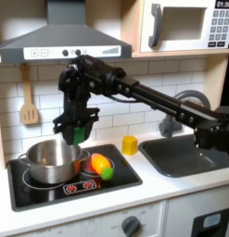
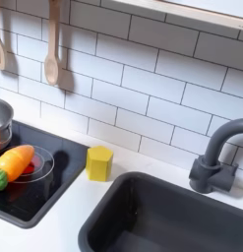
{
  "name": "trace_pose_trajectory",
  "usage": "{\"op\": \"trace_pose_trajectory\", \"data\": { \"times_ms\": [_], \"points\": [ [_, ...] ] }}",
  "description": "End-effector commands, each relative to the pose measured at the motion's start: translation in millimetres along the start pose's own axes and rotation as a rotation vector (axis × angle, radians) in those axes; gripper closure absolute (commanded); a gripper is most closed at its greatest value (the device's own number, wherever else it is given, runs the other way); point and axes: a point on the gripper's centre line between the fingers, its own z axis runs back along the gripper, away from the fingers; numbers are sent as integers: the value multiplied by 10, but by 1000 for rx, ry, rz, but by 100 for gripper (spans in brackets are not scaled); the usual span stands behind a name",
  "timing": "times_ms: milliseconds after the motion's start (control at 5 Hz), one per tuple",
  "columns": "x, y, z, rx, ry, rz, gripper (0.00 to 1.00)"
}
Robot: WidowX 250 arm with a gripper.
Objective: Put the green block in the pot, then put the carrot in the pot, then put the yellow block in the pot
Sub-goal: 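Put the green block in the pot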
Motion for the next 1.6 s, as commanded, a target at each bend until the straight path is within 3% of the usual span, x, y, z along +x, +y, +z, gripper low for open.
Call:
{"op": "trace_pose_trajectory", "data": {
  "times_ms": [0, 200, 400, 800, 1200, 1400],
  "points": [
    [42, 100, 64, 50, -53, 70, 100],
    [54, 96, 133, 65, -83, 103, 100],
    [73, 200, 122, 65, -81, 171, 100],
    [191, 236, 213, 31, -130, 208, 100],
    [259, 268, 118, 17, -109, 225, 100],
    [263, 301, -34, 15, -57, 224, 100]
  ]
}}
